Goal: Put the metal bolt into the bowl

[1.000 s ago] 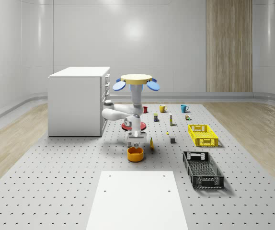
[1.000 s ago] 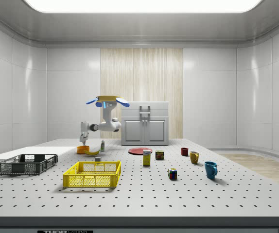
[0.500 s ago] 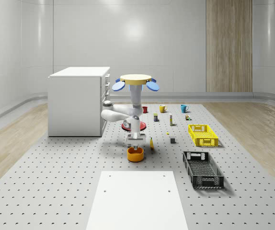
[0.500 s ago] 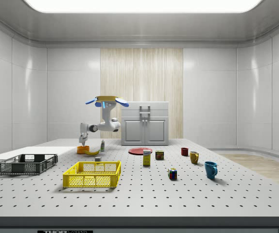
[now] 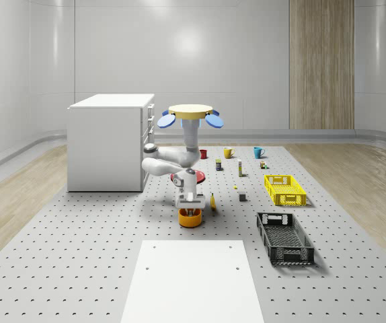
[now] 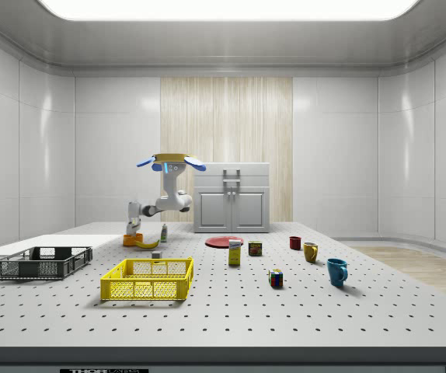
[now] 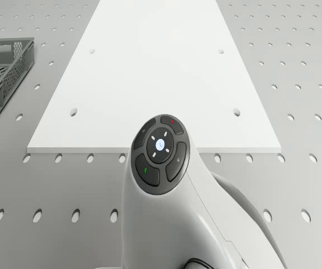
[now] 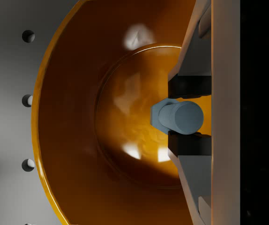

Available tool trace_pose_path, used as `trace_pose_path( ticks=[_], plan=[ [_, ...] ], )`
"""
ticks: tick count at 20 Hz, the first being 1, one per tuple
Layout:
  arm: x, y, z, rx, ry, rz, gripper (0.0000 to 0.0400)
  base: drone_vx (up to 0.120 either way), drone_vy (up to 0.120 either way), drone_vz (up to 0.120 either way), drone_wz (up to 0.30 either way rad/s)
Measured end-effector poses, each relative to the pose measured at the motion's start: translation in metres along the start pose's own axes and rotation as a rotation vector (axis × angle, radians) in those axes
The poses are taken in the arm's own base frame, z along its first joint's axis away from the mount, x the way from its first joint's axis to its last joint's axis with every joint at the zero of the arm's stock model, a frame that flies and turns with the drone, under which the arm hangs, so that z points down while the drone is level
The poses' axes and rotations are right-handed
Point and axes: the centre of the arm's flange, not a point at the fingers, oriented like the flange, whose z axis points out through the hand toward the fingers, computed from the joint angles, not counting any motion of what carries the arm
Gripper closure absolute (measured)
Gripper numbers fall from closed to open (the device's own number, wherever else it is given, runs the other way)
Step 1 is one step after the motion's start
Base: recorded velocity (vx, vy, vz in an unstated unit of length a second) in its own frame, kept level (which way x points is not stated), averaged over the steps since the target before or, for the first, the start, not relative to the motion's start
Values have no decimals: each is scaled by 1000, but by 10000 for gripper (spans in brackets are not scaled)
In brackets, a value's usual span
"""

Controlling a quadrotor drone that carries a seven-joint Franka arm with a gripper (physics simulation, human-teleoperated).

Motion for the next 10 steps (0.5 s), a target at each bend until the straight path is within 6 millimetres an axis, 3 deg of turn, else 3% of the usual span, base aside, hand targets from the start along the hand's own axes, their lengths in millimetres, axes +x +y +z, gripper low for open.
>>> trace_pose_path(
  ticks=[1,3,5,10],
  plan=[
    [0,0,3,0,0,0,300,0,0,0,0],
    [0,0,8,0,0,0,182,0,0,0,0],
    [0,0,12,0,0,0,111,0,0,0,0],
    [0,0,10,0,0,0,32,0,0,0,0]
  ],
)
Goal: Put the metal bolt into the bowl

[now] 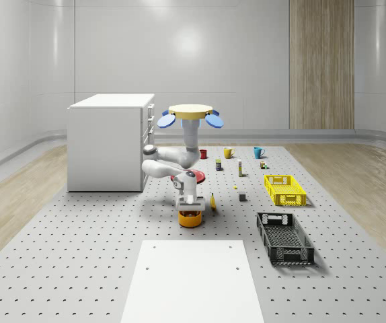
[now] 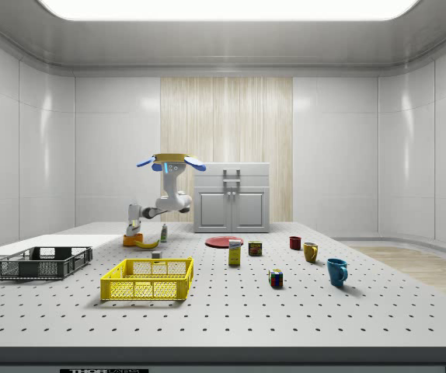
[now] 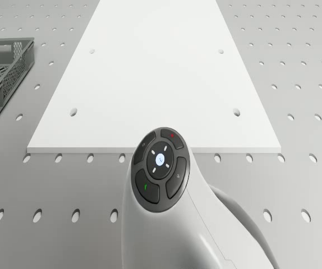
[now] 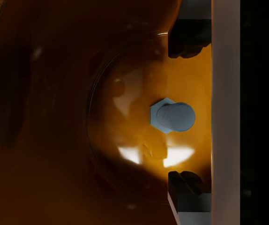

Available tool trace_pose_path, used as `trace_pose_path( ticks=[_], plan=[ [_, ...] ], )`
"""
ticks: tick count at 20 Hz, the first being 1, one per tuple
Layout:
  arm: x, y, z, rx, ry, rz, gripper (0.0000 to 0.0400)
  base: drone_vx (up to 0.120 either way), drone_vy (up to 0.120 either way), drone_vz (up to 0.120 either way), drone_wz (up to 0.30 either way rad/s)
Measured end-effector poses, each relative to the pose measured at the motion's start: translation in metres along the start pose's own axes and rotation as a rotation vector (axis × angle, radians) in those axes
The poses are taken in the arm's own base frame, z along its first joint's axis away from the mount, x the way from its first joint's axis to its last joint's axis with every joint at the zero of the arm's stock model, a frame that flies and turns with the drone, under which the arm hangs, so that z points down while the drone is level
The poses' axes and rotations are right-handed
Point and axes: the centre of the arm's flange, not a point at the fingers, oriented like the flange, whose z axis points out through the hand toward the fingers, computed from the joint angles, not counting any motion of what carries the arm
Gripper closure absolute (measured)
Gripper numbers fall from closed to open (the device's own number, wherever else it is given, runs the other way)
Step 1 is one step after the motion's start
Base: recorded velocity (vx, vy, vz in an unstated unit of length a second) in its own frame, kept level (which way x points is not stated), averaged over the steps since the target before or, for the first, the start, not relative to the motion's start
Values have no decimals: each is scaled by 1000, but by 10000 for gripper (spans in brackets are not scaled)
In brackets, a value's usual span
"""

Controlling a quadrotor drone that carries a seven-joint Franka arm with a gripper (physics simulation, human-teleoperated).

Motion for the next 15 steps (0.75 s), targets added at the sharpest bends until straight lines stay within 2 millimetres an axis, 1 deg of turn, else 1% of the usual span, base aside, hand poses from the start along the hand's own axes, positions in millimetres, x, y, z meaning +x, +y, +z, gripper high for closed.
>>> trace_pose_path(
  ticks=[3,8,15],
  plan=[
    [0,0,-10,0,0,0,15,0,0,0,0],
    [0,0,-28,0,0,0,4,0,0,0,0],
    [0,0,-39,0,0,0,1,0,0,0,0]
  ],
)
